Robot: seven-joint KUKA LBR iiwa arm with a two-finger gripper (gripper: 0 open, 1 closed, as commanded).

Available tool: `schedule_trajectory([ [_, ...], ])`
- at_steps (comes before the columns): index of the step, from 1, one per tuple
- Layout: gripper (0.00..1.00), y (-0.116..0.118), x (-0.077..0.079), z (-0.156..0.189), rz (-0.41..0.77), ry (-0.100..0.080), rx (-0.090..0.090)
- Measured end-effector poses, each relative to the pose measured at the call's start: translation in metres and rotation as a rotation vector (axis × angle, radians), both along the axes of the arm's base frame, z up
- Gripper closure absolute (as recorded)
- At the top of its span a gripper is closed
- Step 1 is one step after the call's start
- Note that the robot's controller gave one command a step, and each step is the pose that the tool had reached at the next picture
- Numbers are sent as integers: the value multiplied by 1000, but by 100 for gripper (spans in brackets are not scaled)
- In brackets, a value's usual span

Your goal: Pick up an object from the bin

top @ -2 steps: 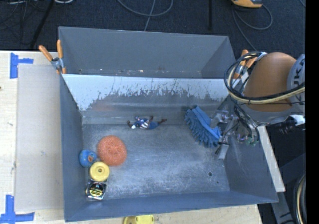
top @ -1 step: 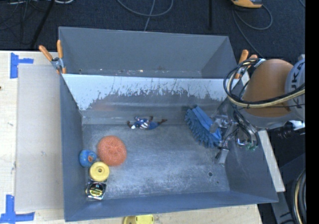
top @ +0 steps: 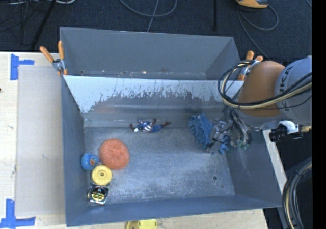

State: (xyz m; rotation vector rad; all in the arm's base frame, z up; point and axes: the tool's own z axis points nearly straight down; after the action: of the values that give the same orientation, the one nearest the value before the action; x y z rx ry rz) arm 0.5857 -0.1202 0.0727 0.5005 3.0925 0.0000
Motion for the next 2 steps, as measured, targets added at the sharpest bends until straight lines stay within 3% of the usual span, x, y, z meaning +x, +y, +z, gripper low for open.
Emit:
schedule_trajectory([
  [1, 100, 0, 0, 0, 1, 0, 0],
  [2, 100, -3, 6, 39, -2, 15, 3],
])
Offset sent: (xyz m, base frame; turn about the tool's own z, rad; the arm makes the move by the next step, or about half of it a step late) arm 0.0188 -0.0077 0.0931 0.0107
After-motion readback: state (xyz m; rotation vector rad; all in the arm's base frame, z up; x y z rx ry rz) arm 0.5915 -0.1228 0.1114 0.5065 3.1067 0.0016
